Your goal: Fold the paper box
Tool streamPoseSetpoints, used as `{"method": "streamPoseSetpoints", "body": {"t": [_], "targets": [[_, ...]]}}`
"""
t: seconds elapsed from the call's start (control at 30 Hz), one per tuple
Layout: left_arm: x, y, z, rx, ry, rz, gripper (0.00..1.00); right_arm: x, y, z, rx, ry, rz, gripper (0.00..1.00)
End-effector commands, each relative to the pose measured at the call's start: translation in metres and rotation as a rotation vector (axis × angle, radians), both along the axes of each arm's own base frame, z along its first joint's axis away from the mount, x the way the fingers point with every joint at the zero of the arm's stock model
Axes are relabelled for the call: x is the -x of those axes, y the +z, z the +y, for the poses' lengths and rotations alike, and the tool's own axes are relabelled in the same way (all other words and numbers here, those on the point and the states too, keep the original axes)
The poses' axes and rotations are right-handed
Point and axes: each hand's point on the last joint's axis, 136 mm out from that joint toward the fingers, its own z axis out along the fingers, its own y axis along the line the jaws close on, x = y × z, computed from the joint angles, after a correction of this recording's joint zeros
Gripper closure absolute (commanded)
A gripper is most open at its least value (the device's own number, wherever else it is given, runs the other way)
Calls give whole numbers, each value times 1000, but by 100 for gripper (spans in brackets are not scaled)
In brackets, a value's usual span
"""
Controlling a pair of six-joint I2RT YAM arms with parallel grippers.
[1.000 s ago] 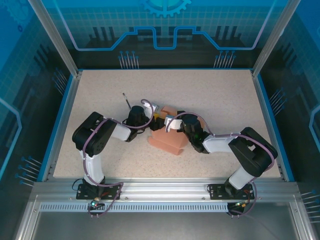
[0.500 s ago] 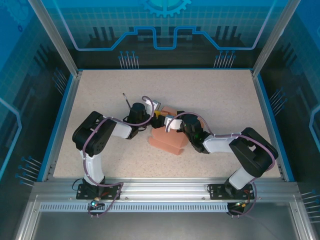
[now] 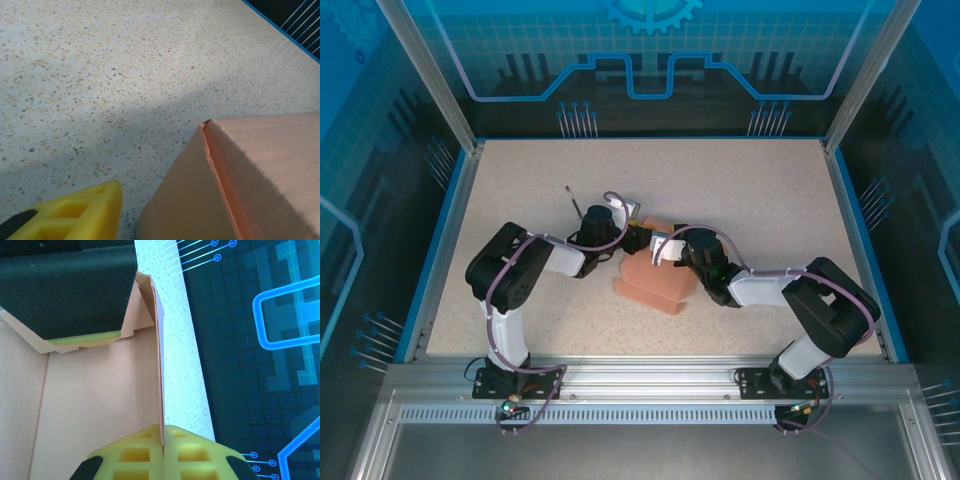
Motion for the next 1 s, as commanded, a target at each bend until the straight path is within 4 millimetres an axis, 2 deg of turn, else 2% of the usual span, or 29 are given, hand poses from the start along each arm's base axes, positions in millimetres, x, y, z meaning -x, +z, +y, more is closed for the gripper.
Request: {"method": "streamPoseSetpoints", "body": {"t": [0.0,0.33,0.63,0.97], "targets": [[-10,-9,12,-64,88,7,55,2,10,0,-45,8,-10,100],[-13,-21,24,-142,168,1,57,2,11,0,-50,7,-10,100],[-21,-24,39,-191,296,11,70,4,11,3,-57,14,-4,100],[-30,-21,50,-205,464,32,78,5,11,5,-65,16,3,100]]}}
